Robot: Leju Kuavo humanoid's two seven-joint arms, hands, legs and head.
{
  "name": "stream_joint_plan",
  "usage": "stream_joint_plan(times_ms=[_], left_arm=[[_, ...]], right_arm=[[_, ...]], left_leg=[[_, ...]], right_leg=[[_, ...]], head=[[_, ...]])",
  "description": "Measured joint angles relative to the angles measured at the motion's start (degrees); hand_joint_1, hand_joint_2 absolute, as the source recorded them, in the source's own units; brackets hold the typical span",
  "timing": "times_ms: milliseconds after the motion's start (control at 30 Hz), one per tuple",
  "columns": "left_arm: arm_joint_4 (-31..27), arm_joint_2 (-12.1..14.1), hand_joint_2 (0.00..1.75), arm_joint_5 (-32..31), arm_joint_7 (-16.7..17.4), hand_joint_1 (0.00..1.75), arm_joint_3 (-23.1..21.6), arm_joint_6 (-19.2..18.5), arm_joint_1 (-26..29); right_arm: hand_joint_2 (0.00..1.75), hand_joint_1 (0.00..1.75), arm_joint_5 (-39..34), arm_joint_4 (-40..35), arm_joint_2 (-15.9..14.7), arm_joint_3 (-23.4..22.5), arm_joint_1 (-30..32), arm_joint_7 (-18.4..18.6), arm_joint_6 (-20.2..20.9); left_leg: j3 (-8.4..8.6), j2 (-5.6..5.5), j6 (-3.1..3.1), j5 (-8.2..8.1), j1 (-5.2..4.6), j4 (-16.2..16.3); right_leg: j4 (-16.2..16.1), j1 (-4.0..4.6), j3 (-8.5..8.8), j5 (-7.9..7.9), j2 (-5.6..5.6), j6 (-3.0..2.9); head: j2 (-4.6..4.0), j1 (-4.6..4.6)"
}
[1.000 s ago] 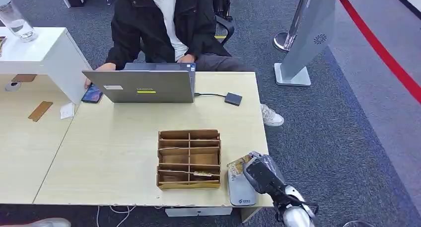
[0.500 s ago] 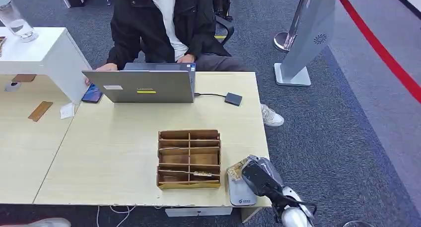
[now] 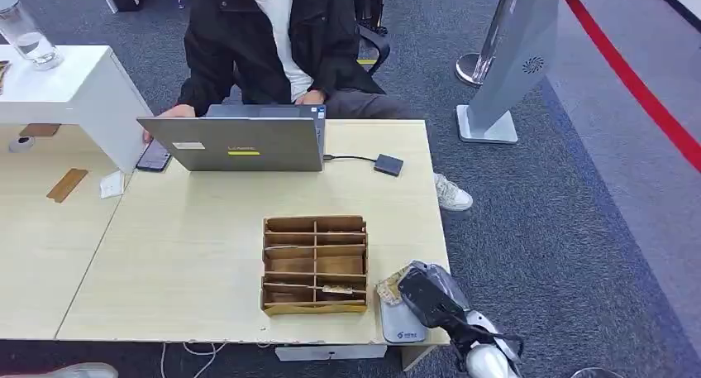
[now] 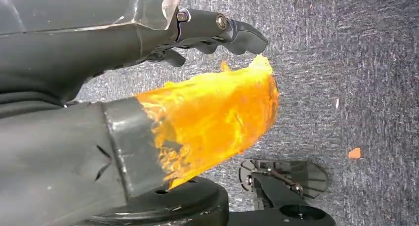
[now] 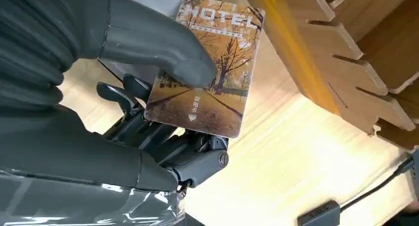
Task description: Pass the card to the sensor for recognition and then transmit it.
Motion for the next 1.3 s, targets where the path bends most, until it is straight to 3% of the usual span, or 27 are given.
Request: stream_joint_plan(times_ms=[333, 667, 1300], left_arm=[[0.0, 0.0, 0.00, 0.1, 0.0, 0.00, 0.0, 0.0, 0.0], [0.0, 0.0, 0.00, 0.4, 0.1, 0.00, 0.0, 0.0, 0.0], [0.0, 0.0, 0.00, 0.5, 0.1, 0.00, 0.0, 0.0, 0.0]], right_arm=[[1.75, 1.75, 1.2, 1.5, -0.2, 0.8, -1.0, 1.2, -0.3], [1.75, 1.75, 9.1, 2.3, -0.2, 1.6, -1.8, 5.2, -4.5], [1.75, 1.75, 9.8, 2.7, -0.2, 2.1, -2.0, 5.7, -5.0]], left_leg=[[0.01, 0.00, 0.00, 0.00, 0.00, 0.0], [0.02, 0.00, 0.00, 0.00, 0.00, 0.0], [0.03, 0.00, 0.00, 0.00, 0.00, 0.0]], right_leg=[[0.0, 0.00, 0.00, 0.00, 0.00, 0.00], [0.0, 0.00, 0.02, 0.00, 0.00, 0.00], [0.0, 0.00, 0.02, 0.00, 0.00, 0.00]], head=[[0.00, 0.00], [0.00, 0.00], [0.00, -0.02]])
